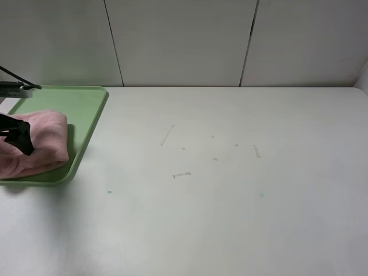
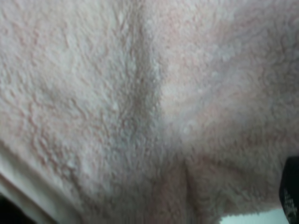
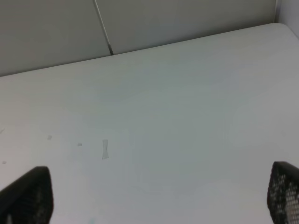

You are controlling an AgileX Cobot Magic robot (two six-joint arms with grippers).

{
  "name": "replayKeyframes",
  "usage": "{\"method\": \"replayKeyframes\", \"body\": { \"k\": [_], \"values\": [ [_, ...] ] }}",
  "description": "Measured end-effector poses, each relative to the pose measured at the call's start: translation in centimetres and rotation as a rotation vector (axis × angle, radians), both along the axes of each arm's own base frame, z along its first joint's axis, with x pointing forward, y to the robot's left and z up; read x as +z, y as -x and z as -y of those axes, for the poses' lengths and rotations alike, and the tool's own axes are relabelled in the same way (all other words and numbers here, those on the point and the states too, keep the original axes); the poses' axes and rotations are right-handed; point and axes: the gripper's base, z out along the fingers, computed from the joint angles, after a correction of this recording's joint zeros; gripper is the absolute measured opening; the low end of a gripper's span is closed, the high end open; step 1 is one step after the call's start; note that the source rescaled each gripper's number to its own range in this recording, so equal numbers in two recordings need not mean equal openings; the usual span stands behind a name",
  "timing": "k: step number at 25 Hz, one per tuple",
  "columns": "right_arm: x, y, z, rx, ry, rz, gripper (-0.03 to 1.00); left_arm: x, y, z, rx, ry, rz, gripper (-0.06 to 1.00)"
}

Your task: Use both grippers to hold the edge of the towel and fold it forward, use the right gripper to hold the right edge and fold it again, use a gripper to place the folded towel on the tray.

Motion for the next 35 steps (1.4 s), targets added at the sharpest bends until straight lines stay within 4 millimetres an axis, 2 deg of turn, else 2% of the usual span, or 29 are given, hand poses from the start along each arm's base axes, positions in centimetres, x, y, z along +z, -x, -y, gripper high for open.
{"method": "replayKeyframes", "body": {
  "k": [10, 17, 20, 24, 29, 35],
  "values": [
    [0.0, 0.0, 0.0, 0.000, 0.000, 0.000, 1.00, 3.9, 1.2, 0.3, 0.002, -0.019, 0.071, 1.00],
    [0.0, 0.0, 0.0, 0.000, 0.000, 0.000, 1.00, 7.0, 2.9, 0.7, 0.004, -0.026, 0.092, 1.00],
    [0.0, 0.0, 0.0, 0.000, 0.000, 0.000, 1.00, 8.6, 4.1, 1.1, 0.005, -0.028, 0.097, 1.00],
    [0.0, 0.0, 0.0, 0.000, 0.000, 0.000, 1.00, 9.8, 6.1, 1.8, 0.004, -0.026, 0.130, 1.00],
    [0.0, 0.0, 0.0, 0.000, 0.000, 0.000, 1.00, 10.6, 9.1, 2.9, -0.023, -0.034, 0.263, 1.00],
    [0.0, 0.0, 0.0, 0.000, 0.000, 0.000, 1.00, 12.7, 11.7, 5.1, -0.165, -0.075, 0.421, 1.00]
  ]
}}
